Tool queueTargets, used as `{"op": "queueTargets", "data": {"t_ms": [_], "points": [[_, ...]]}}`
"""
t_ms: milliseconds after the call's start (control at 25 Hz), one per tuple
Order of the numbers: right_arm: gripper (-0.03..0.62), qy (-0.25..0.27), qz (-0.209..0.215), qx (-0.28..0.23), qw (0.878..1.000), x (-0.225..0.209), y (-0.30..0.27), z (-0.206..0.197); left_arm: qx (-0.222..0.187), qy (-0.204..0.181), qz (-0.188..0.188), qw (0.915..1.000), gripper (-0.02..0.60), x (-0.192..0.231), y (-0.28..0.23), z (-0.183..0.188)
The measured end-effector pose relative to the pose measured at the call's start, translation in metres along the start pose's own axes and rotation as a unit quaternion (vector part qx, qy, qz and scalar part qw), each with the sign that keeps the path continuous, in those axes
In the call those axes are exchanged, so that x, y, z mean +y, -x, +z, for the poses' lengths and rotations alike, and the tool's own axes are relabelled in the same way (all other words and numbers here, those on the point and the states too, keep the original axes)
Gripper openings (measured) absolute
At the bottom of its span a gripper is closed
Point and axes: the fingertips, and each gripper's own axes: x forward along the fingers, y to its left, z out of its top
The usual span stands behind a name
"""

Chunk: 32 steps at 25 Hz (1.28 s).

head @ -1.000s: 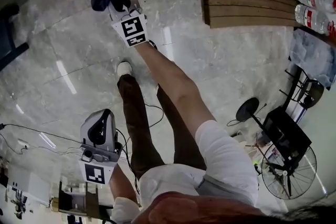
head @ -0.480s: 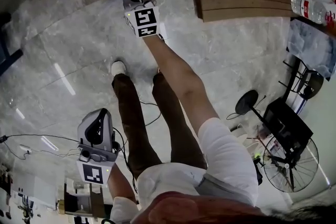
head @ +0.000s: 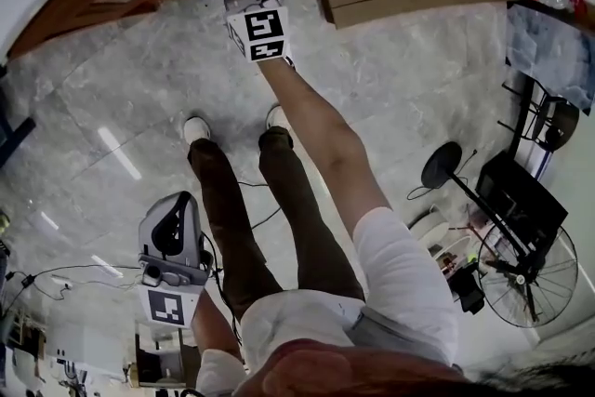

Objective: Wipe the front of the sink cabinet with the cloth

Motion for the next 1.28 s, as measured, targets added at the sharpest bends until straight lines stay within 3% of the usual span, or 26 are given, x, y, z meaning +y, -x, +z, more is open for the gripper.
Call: {"op": "queueTargets", "data": {"t_ms": [480, 1280], "points": [[0.055, -0.040, -0.088, -0.007, 0.995, -0.123, 0.031, 0.006, 0.020, 0.000, -0.019, 0.9996, 0.005, -0.031, -0.041, -0.009], [0.055, -0.063, -0.181, 0.015, 0.981, -0.277, 0.067, -0.006, 0.050, -0.014, -0.030, 0.9982, 0.005, -0.044, -0.077, -0.019]]}}
